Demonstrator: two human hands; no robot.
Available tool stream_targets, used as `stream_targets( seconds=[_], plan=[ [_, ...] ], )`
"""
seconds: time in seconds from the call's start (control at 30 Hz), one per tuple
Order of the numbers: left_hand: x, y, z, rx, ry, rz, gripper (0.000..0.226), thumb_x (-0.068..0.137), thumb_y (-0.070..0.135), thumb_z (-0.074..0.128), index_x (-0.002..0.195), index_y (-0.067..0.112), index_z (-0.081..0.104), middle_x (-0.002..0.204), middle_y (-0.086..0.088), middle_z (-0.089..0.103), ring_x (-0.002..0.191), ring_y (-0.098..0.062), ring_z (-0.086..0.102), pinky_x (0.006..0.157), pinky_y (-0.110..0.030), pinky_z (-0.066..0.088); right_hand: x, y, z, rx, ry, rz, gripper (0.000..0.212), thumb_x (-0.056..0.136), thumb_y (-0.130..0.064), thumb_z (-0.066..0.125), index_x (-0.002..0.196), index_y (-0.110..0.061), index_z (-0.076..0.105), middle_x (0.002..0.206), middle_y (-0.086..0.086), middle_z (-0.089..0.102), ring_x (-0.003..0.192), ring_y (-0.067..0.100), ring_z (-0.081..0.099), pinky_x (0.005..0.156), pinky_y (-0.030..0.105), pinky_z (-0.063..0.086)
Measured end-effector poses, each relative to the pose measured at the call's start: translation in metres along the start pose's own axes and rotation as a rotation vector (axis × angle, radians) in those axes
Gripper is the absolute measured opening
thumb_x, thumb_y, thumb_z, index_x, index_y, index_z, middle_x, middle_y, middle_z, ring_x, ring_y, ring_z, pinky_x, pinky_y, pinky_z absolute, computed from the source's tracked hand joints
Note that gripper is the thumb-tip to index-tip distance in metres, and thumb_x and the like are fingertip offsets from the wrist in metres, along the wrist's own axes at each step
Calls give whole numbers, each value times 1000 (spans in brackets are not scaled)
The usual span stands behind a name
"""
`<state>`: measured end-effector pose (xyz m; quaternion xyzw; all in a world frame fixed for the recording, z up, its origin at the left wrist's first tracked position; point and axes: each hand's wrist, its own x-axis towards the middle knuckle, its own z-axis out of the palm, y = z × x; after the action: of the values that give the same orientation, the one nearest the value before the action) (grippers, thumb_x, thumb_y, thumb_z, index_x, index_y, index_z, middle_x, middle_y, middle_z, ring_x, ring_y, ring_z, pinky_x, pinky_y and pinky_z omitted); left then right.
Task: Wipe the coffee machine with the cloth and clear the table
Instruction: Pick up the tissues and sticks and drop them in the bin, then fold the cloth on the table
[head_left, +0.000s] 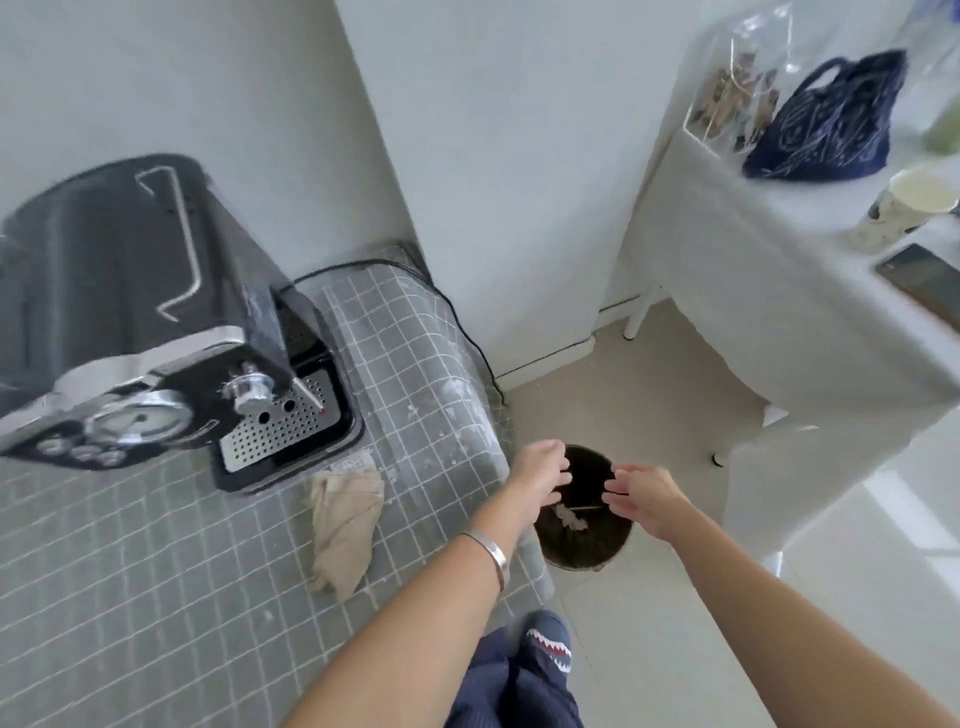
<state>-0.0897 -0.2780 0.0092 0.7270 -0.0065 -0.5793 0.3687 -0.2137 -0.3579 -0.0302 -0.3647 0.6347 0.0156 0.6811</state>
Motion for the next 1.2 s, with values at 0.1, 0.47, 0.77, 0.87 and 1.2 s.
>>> stream_targets(
  seconds=[0.1, 0.47, 0.77, 0.87, 1.2],
  plan=[
    [-31, -12, -47, 59, 66, 172, 33, 102, 29, 42, 128, 14, 55, 114, -6, 64, 97, -17, 63, 81, -29, 52, -12, -10, 25, -39, 75, -57, 32, 101, -3, 41, 131, 1, 51, 83, 12, 60, 71, 23, 62, 81, 33, 55],
    [-77, -133, -238, 156, 748, 255, 26, 99, 14, 48, 120, 10, 63, 120, -9, 68, 111, -25, 64, 94, -37, 53, -81, -12, 200, -701, -79, -565, 24, 86, -5, 51, 97, -14, 71, 73, 6, 69, 64, 21, 60, 66, 33, 55],
    [-62, -168, -249, 229, 515, 260, 31, 97, 15, 53, 127, 17, 60, 110, -1, 71, 95, -18, 67, 81, -30, 53, -86, 11, 295, -1480, -238, -810, 68, 95, -4, 47, 150, -35, 22, 137, 11, 51, 125, 31, 49, 99, 38, 43],
    [-61, -171, -250, 220, 493, 260, 28, 91, 21, 63, 118, 16, 64, 97, 1, 72, 89, -16, 68, 81, -30, 56, -84, 17, 293, -1560, -198, -824, 63, 92, -14, 56, 143, -41, 31, 138, 5, 51, 122, 29, 52, 104, 43, 45],
    [-70, -173, -247, 162, 431, 452, 15, 89, 27, 63, 85, 13, 59, 81, -5, 67, 76, -25, 65, 68, -37, 56, -88, 3, 255, -1495, -210, -1063, 11, 90, -19, 64, 91, -18, 74, 85, 1, 74, 79, 18, 61, 90, 40, 51]
  ],
)
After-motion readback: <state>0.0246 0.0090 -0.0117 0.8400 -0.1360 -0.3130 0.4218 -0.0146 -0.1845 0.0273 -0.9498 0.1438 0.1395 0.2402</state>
